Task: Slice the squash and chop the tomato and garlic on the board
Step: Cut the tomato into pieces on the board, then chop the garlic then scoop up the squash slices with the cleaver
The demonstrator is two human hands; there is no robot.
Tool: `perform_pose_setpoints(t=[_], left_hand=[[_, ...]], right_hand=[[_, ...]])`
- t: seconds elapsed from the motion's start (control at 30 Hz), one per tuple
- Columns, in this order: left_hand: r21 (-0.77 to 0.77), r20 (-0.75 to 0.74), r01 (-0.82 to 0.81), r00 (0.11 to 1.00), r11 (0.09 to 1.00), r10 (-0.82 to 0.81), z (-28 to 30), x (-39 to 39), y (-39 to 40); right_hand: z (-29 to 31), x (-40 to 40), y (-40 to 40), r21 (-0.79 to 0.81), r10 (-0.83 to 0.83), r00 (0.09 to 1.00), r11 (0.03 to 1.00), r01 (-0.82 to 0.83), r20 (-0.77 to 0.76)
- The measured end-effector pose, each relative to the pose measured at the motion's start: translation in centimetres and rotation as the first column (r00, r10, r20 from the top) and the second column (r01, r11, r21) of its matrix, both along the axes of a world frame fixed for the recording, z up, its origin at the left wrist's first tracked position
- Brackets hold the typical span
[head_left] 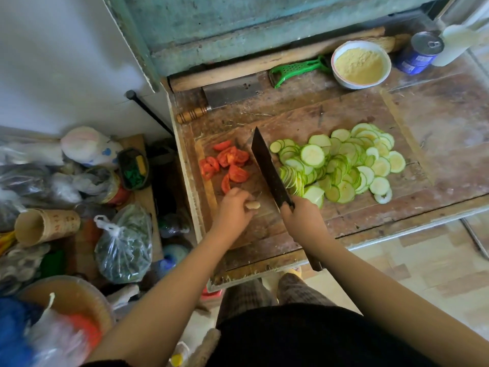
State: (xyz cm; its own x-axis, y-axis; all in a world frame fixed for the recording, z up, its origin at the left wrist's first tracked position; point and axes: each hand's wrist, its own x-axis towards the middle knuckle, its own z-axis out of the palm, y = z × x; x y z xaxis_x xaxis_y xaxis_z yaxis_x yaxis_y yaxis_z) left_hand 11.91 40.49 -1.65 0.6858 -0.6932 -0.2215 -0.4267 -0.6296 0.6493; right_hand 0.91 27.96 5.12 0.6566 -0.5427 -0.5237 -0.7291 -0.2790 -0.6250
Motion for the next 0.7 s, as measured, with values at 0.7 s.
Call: perform_pose_setpoints(t=[0.7], left_hand=[[-0.151,0.101,0.153,0.985,0.977,-0.139,-1.0,0.2,-2.4]], right_hand=[[-2.2,-2.1,2.0,-0.107,-0.136,0.989,0.984,0.142,0.060]])
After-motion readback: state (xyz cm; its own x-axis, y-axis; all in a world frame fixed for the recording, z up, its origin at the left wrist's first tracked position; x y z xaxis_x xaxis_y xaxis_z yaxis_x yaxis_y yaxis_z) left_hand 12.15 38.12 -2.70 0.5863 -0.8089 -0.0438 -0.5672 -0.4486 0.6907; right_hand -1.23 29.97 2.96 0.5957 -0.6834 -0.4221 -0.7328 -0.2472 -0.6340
